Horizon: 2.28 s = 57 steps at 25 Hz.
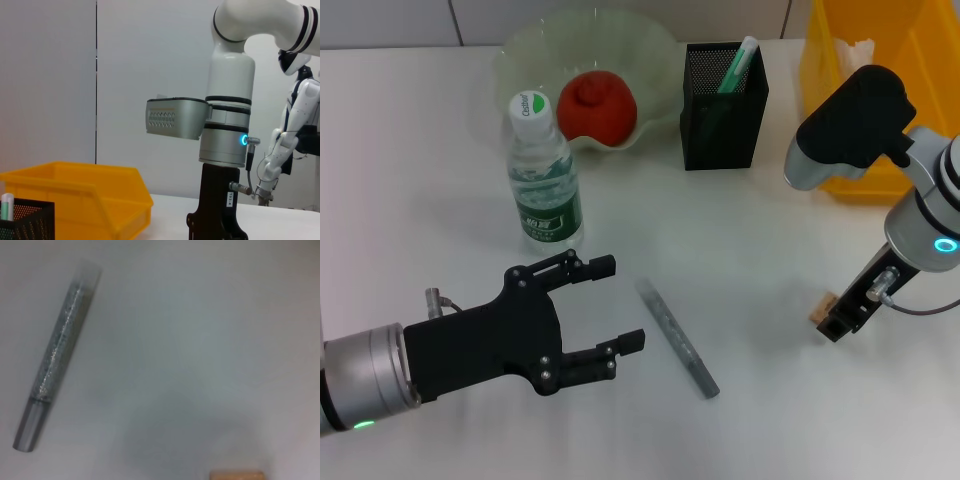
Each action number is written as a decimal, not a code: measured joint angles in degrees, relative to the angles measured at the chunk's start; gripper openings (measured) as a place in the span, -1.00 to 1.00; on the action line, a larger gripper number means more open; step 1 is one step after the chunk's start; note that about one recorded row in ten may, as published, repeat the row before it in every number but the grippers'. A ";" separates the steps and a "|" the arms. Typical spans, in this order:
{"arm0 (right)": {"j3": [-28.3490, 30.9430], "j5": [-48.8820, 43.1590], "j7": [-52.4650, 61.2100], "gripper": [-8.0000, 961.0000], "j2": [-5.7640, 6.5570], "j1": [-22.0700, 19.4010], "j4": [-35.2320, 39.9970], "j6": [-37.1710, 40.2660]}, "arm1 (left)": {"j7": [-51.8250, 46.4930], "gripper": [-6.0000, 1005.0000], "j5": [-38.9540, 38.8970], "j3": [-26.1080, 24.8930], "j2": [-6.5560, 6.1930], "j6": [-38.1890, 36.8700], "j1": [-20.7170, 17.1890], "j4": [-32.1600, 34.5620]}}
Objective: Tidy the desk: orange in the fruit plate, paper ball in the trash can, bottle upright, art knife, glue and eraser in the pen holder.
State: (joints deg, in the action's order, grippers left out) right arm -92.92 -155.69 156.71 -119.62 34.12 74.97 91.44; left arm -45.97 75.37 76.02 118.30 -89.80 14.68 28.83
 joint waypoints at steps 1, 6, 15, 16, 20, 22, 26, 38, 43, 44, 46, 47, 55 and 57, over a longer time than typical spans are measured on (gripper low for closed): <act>0.00 0.00 0.00 0.17 0.00 0.18 -0.42 -0.19 | 0.00 0.56 0.00 0.00 0.02 0.09 0.02 0.00; 0.04 0.40 -0.01 -0.17 0.00 0.39 -0.23 -0.61 | 0.05 0.56 -0.01 0.00 0.09 0.29 0.14 -0.09; 3.76 0.48 0.33 -0.24 0.20 -1.61 12.33 1.33 | 0.06 0.56 0.02 0.00 0.08 0.11 0.05 0.00; 5.09 0.38 0.34 -0.23 0.22 -1.68 14.47 1.53 | 0.05 0.56 0.03 0.00 0.08 0.01 0.12 0.00; 10.76 0.29 0.35 -0.21 0.23 -0.43 21.79 1.39 | 0.05 0.56 0.04 0.00 0.08 0.04 0.24 0.00; 13.04 0.25 0.35 -0.20 0.26 1.06 22.70 -0.10 | 0.06 0.56 0.08 0.00 0.10 0.12 0.30 0.00; 15.51 0.32 -0.02 -0.18 0.32 3.95 18.47 -7.61 | 0.26 0.56 -0.04 0.00 0.16 0.00 0.32 0.00; 15.70 0.68 -1.94 -0.12 0.38 14.63 -10.64 -26.81 | 0.26 0.56 -0.28 0.00 0.04 -0.15 0.14 0.00; 15.45 0.72 -2.41 -0.10 0.39 15.38 -12.87 -27.78 | 0.27 0.56 -0.31 -0.03 0.01 -0.24 -0.06 0.04; 15.63 0.76 -2.35 -0.09 0.37 15.38 -12.14 -26.88 | 0.27 0.56 -0.31 -0.05 -0.01 -0.24 -0.08 0.05; 15.82 0.76 -2.15 -0.08 0.37 15.30 -11.47 -26.11 | 0.21 0.56 -0.31 -0.08 -0.08 -0.33 -0.11 0.15; 16.11 0.77 -1.82 -0.08 0.34 15.02 -10.09 -24.71 | 0.12 0.56 -0.32 -0.17 -0.26 -0.58 -0.31 0.29; 16.28 3.94 1.62 0.41 0.11 11.61 4.47 -6.18 | 0.06 0.56 0.06 -1.93 -1.37 -1.92 -3.33 2.03; 14.45 6.99 3.35 0.47 0.04 10.34 7.73 -1.66 | 0.06 0.56 0.06 -1.93 -1.37 -1.92 -3.33 2.03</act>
State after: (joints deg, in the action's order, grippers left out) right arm -78.47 -148.70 160.05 -119.58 44.46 82.70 89.77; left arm -45.91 75.43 74.10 116.93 -91.72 11.35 30.86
